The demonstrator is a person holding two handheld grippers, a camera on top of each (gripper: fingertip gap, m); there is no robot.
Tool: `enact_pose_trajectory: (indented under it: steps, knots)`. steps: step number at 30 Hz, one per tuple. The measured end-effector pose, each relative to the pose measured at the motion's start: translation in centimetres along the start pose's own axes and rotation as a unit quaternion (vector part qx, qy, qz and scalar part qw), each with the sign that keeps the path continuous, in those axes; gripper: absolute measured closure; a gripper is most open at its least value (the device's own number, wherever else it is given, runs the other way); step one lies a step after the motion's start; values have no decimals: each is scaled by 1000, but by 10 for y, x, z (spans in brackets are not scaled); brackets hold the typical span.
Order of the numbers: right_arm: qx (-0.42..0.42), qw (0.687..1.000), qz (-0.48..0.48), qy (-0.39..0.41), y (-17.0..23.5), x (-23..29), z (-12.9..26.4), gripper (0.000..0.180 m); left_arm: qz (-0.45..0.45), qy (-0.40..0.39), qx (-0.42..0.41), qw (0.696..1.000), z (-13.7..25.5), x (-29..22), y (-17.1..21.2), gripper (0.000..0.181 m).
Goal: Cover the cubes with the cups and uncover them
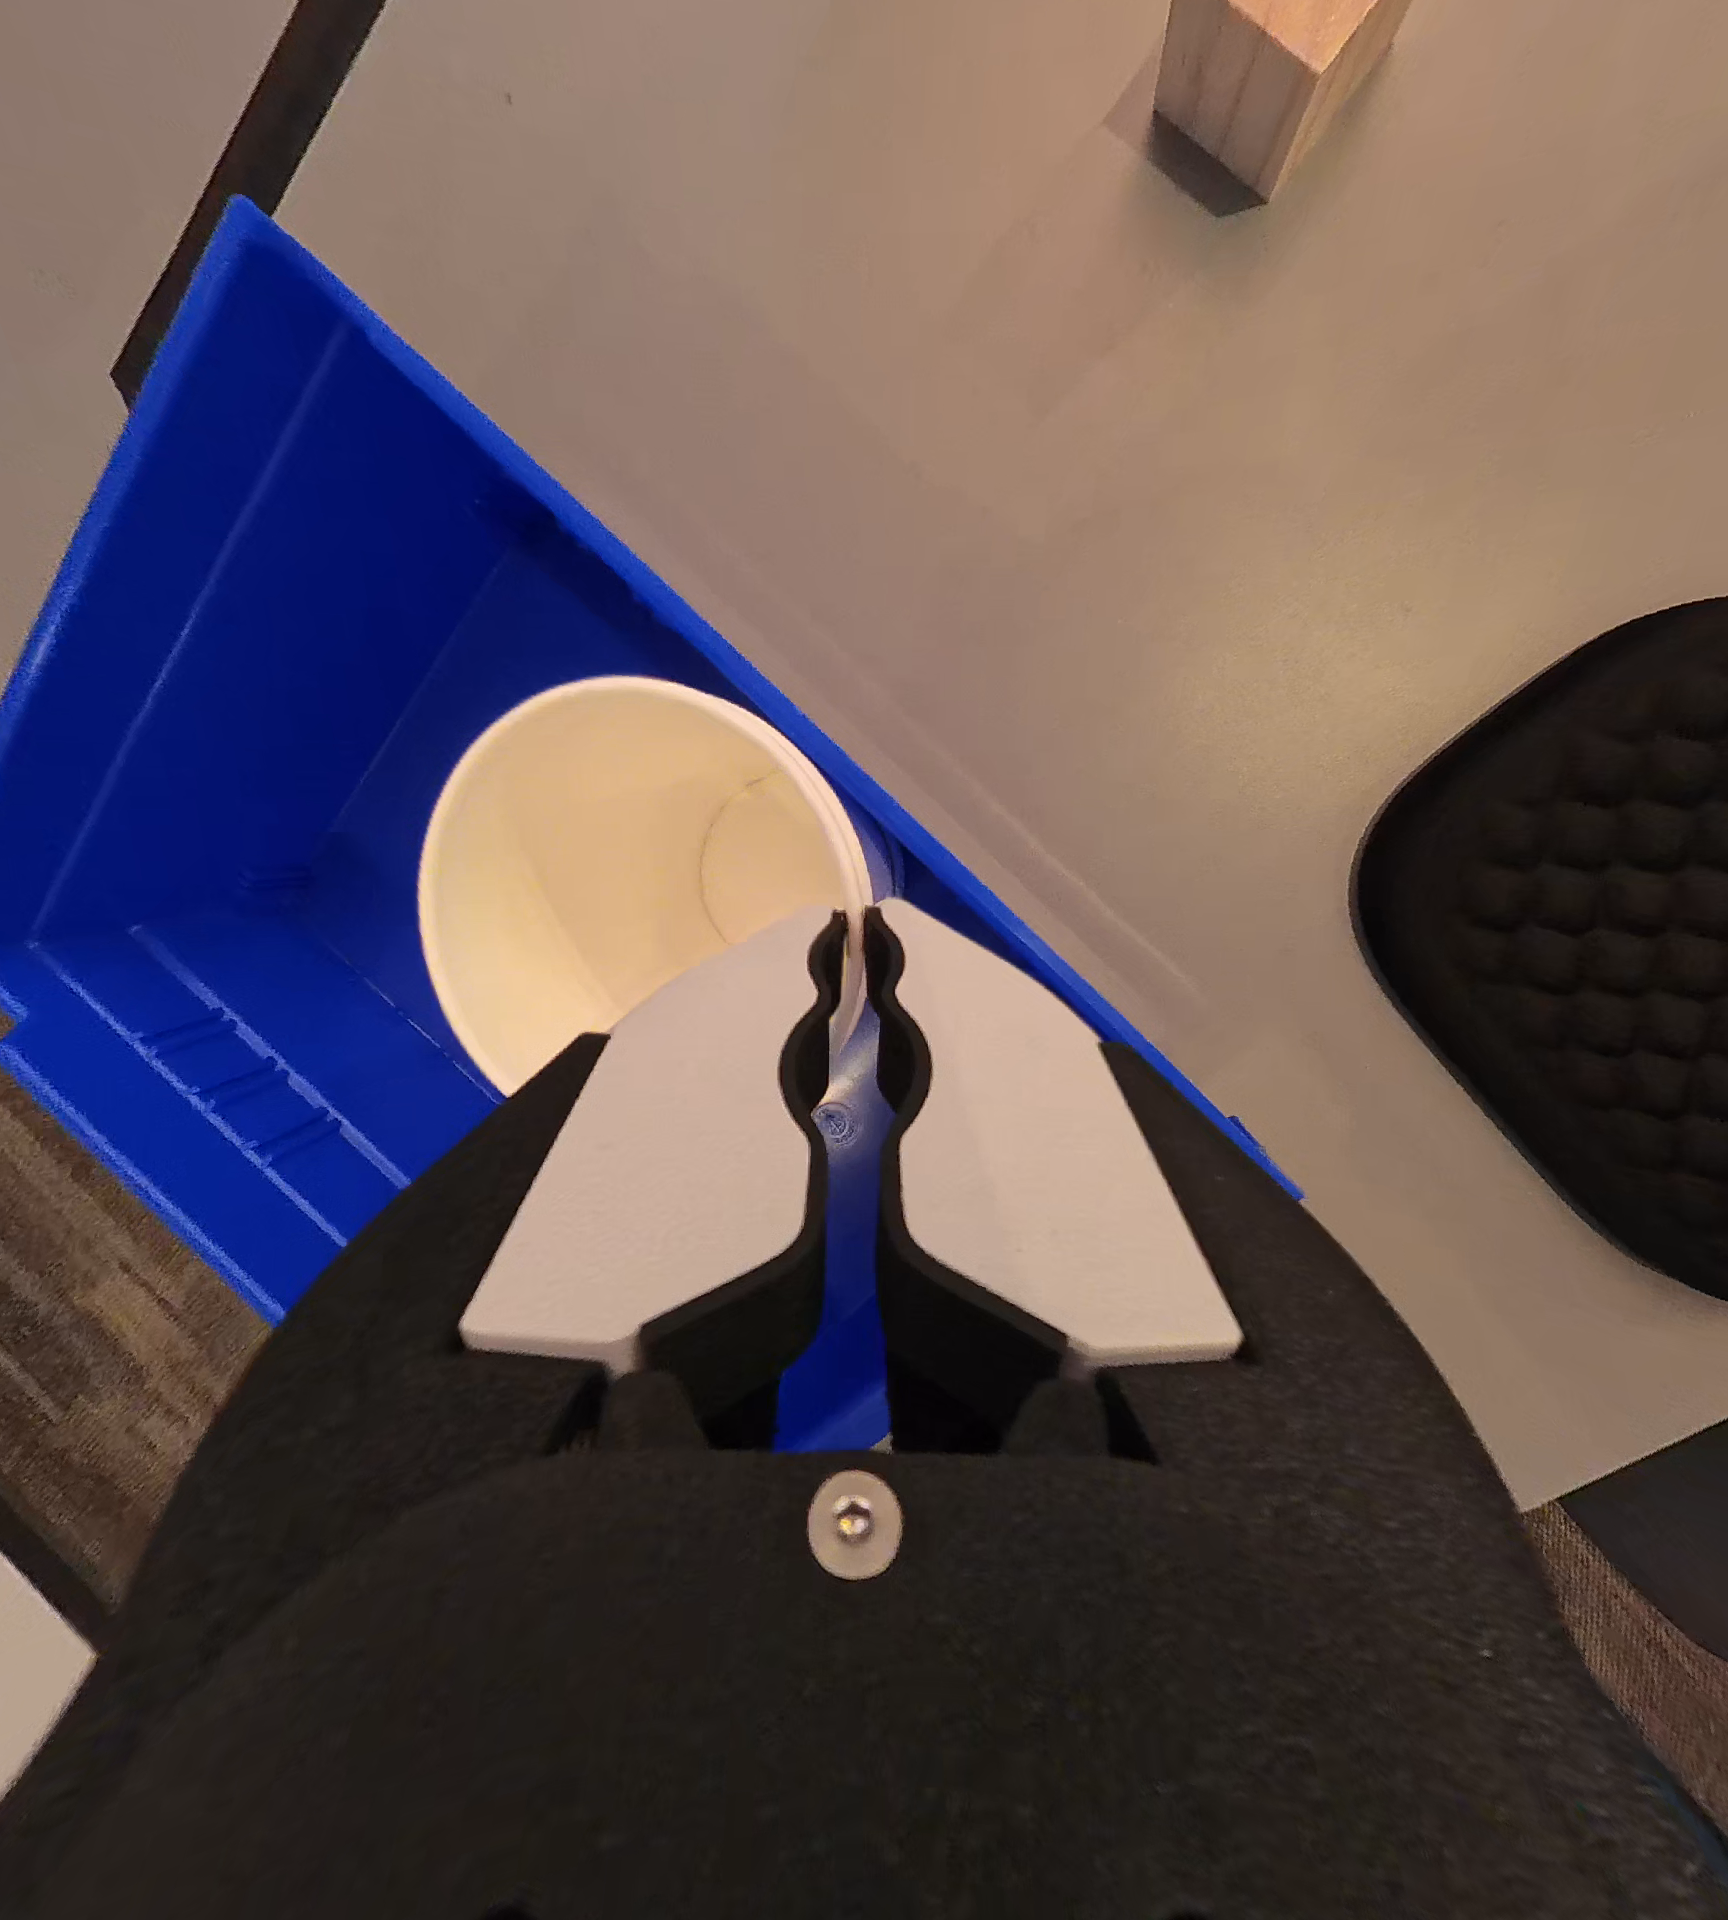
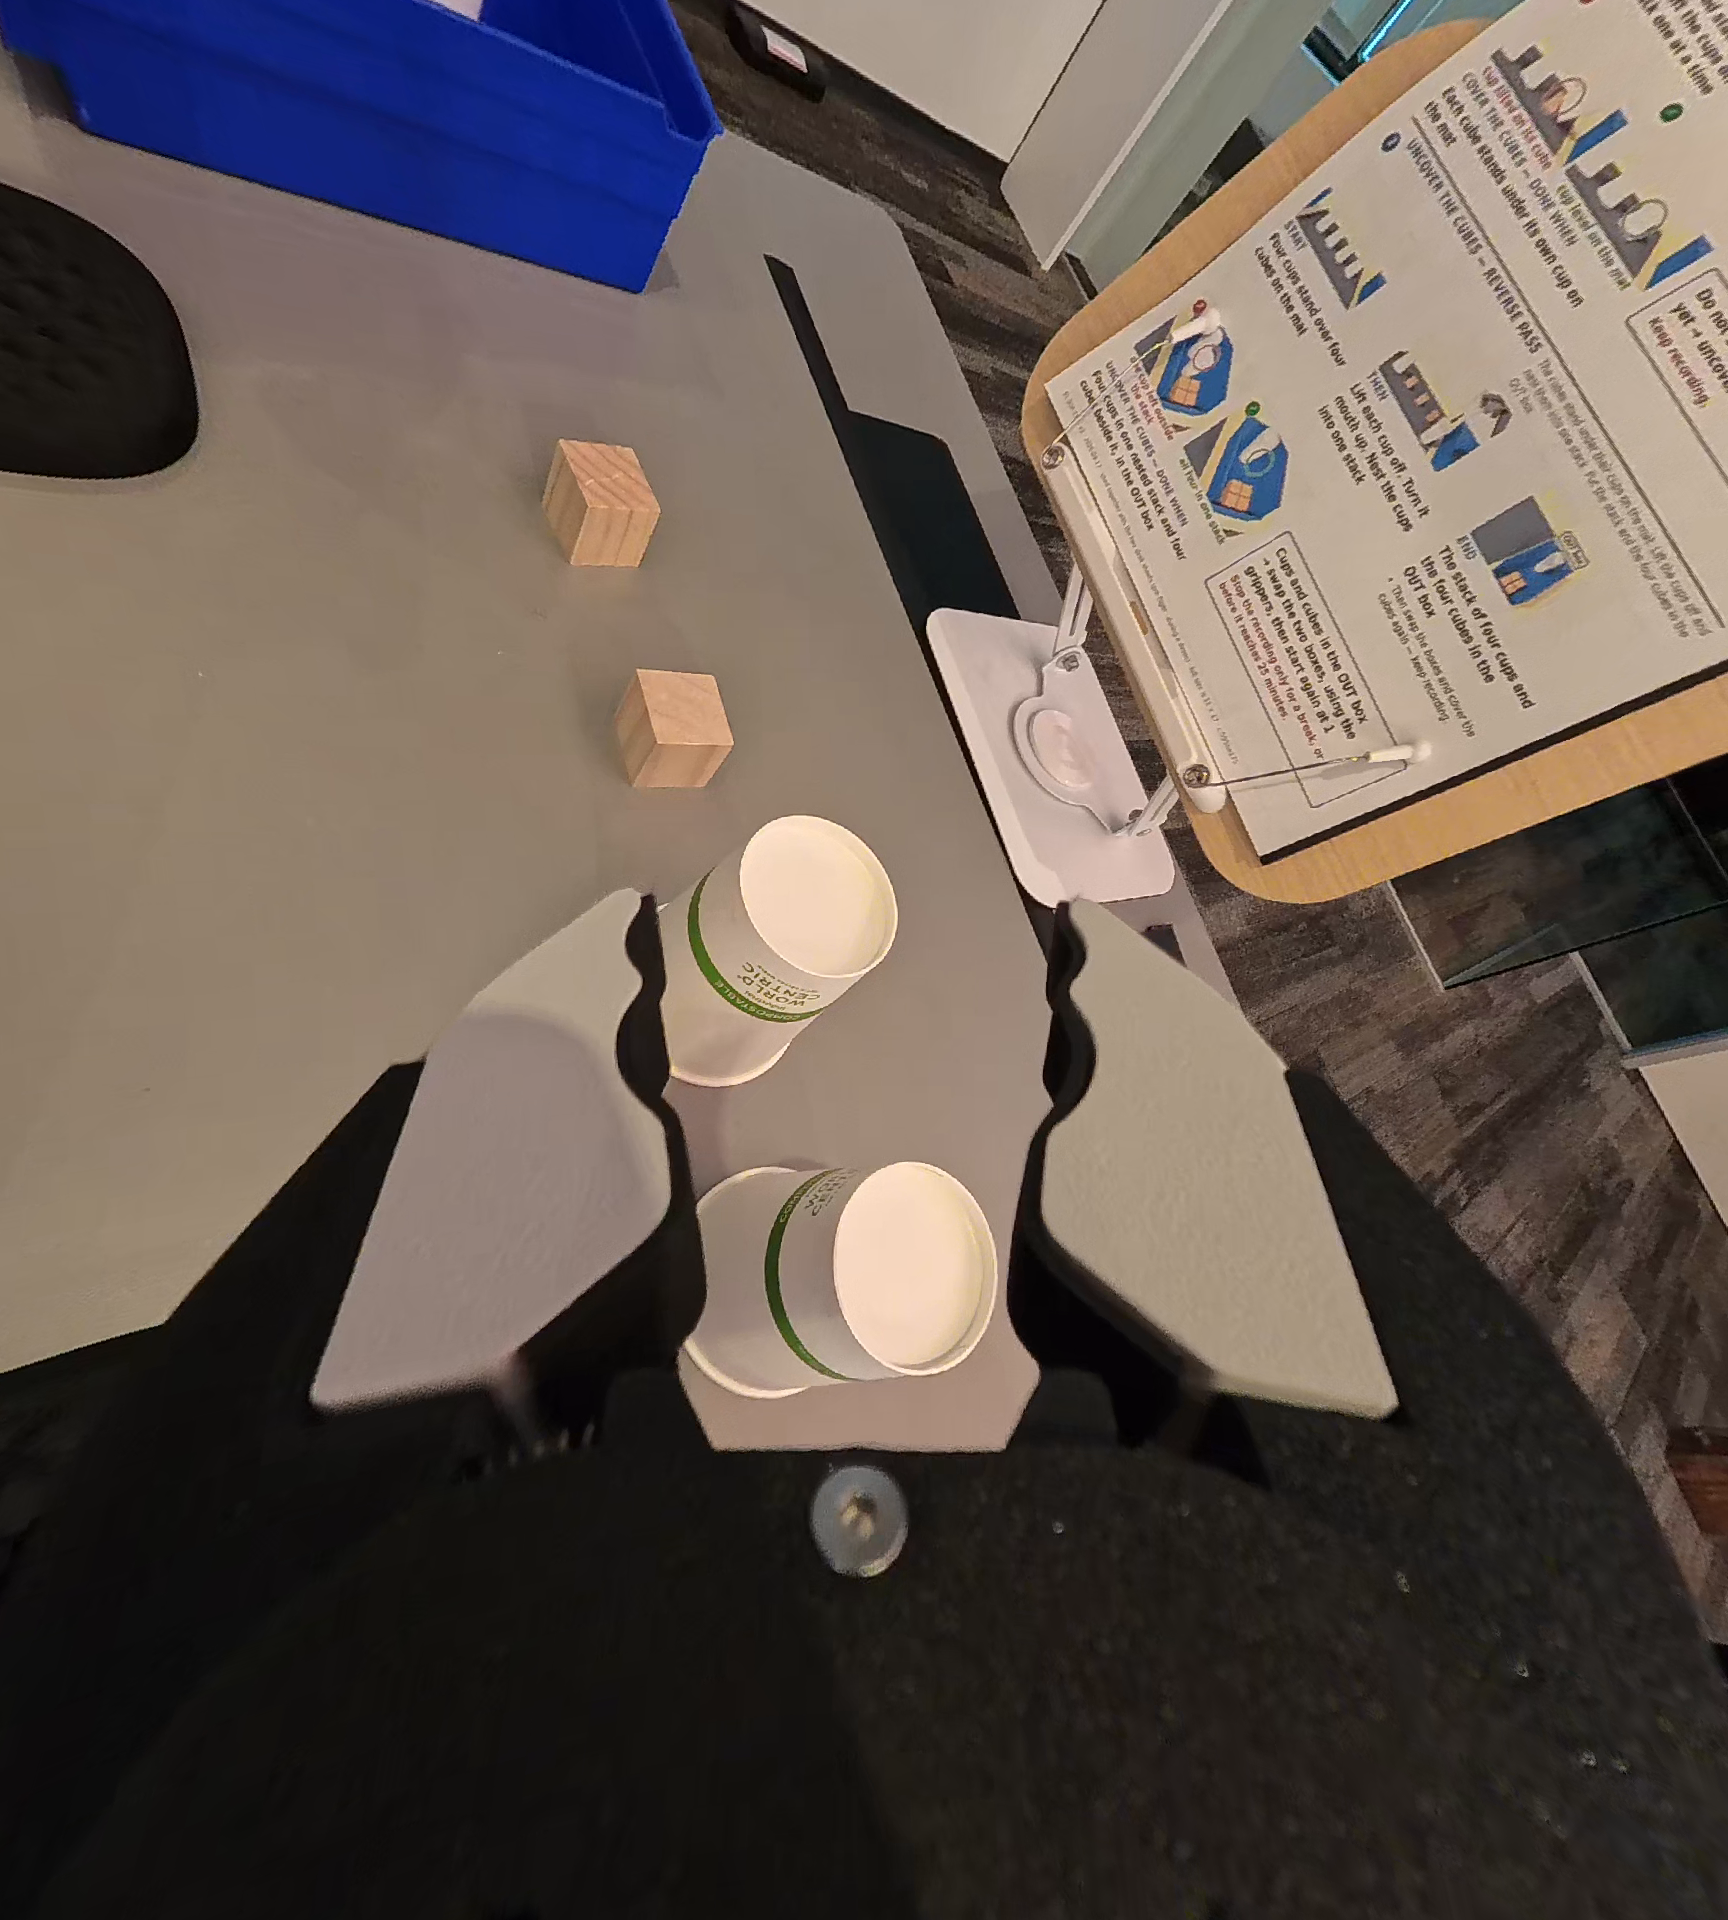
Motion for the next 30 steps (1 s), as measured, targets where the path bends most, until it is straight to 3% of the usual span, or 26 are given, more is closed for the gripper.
enact_pose_trajectory:
  steps: [18,30]
  knots:
    - [19,1000,-2,-18,8,5,-4,111,13,1,-43,999,27,8,-11,178]
    - [18,1000,0,-24,7,6,-9,112,7,-26,-98,995,92,11,-26,178]
Point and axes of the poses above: each gripper's, where its closed fingertips meet, z back along the fingers, y out of its underside, x = y × z across the jaws, the point moved 3 cm from there along z, back along the fingers, and after that the axes turned 14 degrees about z, right-handed, at the moved point
